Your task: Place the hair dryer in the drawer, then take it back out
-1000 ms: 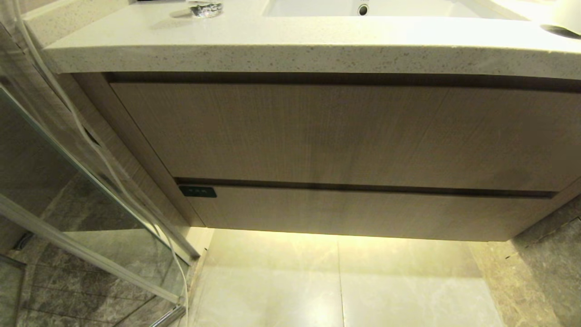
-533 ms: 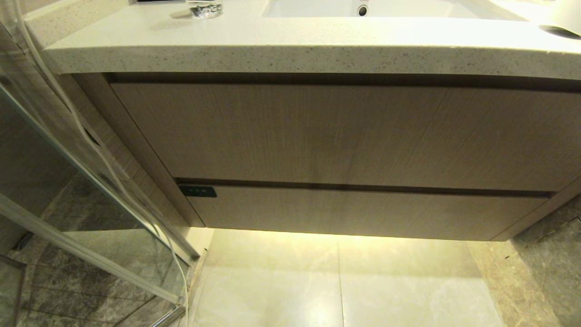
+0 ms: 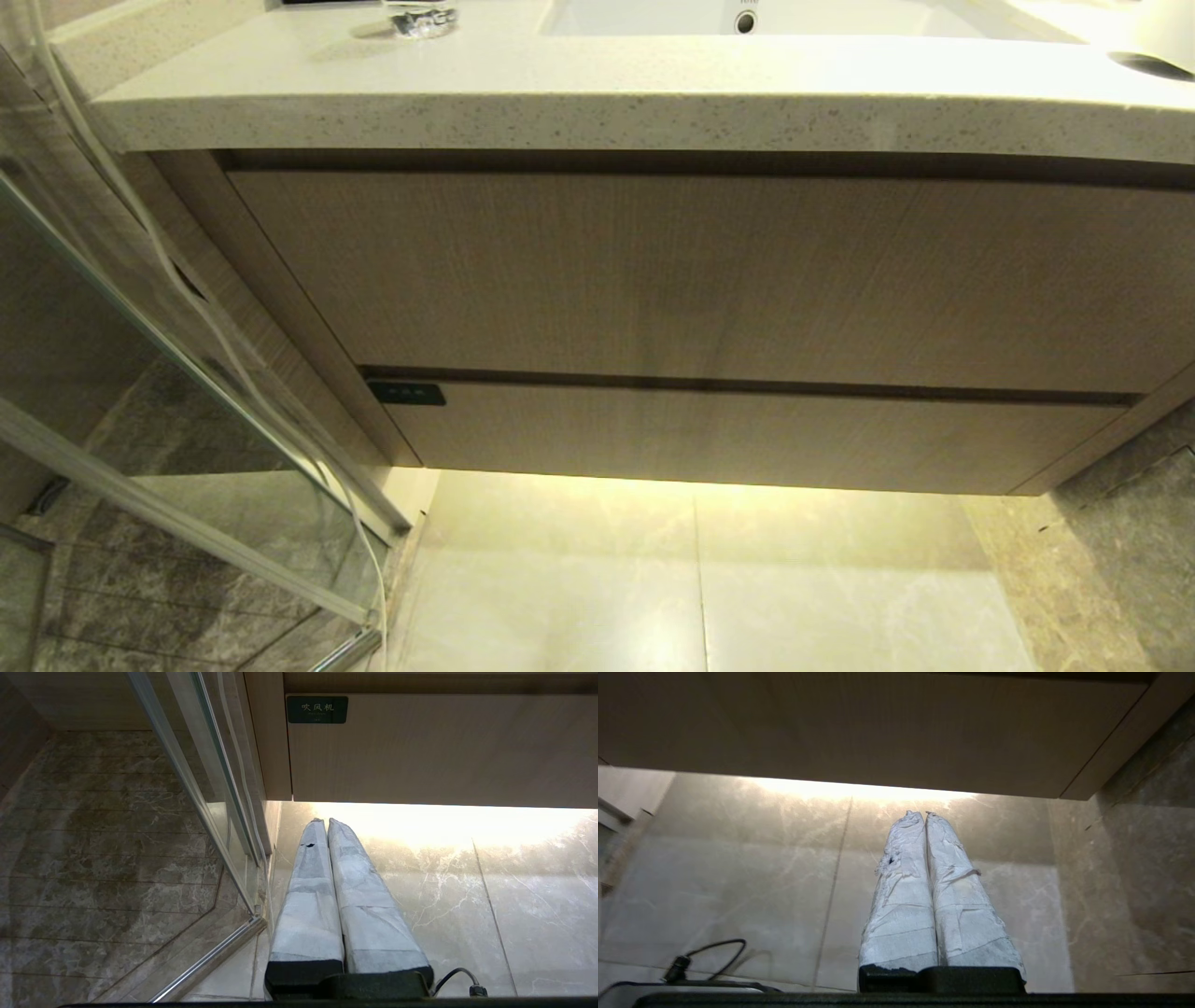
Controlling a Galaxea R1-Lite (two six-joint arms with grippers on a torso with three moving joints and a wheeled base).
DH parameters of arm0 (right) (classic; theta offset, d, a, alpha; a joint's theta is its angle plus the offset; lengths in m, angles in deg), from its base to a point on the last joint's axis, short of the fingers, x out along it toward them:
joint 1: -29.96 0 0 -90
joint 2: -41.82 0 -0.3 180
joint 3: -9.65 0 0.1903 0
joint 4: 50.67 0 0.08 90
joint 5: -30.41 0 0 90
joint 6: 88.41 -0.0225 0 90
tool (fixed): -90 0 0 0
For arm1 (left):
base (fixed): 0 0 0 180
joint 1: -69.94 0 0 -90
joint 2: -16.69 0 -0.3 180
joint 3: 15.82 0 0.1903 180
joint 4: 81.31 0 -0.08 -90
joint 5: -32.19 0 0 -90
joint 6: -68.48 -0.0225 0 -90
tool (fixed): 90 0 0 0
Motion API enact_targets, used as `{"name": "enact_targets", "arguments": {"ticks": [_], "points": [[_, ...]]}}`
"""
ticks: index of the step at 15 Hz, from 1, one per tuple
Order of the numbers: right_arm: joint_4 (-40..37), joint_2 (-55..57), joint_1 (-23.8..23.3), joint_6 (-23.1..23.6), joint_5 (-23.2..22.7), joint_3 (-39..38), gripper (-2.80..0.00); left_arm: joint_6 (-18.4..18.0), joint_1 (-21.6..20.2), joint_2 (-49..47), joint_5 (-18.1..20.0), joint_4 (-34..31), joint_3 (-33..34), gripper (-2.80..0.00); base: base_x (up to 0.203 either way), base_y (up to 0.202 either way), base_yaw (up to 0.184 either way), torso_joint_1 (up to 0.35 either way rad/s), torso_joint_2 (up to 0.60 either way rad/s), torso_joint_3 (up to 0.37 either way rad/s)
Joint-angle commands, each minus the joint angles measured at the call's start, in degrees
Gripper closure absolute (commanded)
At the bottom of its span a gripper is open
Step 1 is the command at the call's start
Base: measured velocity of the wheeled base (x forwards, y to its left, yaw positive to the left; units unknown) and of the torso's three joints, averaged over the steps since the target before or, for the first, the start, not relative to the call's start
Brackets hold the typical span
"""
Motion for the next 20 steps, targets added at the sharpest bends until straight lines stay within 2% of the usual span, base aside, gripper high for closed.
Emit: {"name": "enact_targets", "arguments": {"ticks": [1, 5, 20], "points": [[-0.2, -2.6, -0.2, -2.3, 0.3, -0.3, 0.00, 0.0, 0.0, 0.0, 0.0, 0.0, 0.0, 0.00, 0.000, 0.000, 0.000, 0.000, 0.00, 0.000], [0.0, -2.6, -0.3, -4.0, 0.6, -0.3, 0.00, 0.0, 0.0, 0.0, 0.0, 0.0, 0.0, 0.00, 0.000, 0.000, 0.000, 0.000, 0.00, 0.000], [0.0, -2.5, -0.3, -4.3, 0.8, -0.3, 0.00, 0.0, 0.0, 0.0, 0.0, 0.0, 0.0, 0.00, 0.000, 0.000, 0.000, 0.000, 0.00, 0.000]]}}
